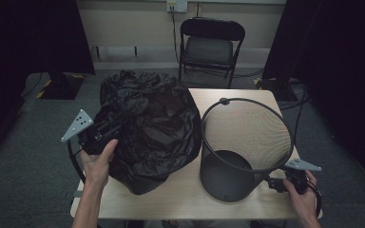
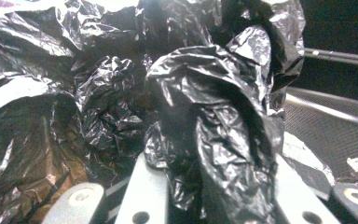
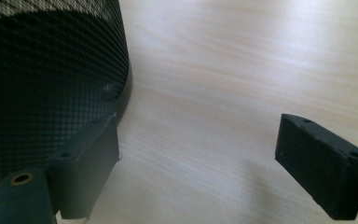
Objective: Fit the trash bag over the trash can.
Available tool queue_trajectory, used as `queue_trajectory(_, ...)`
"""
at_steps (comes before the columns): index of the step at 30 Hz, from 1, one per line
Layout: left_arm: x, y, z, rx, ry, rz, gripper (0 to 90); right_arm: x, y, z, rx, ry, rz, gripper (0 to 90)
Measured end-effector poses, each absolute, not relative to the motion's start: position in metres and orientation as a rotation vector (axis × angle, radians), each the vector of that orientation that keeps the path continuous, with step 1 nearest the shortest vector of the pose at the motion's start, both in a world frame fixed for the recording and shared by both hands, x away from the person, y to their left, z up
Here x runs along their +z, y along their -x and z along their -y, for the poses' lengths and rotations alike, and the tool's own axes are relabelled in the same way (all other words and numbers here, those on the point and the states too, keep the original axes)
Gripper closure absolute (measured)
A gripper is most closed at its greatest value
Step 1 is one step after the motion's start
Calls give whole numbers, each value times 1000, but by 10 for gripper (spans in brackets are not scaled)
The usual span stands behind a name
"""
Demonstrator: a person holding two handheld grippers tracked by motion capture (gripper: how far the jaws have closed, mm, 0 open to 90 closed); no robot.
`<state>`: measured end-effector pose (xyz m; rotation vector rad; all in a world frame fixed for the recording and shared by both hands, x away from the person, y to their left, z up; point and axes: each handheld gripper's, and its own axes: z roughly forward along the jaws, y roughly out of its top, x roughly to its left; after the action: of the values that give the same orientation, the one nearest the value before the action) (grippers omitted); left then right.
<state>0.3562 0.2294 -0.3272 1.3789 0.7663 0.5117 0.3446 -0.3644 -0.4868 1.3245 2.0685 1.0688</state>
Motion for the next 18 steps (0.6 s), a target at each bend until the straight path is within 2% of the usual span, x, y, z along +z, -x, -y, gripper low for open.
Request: queue_trajectory(18,-290,-337,-231,479,-1251,-647,771,-481,-339,357,1116,-1282,-2048,125)
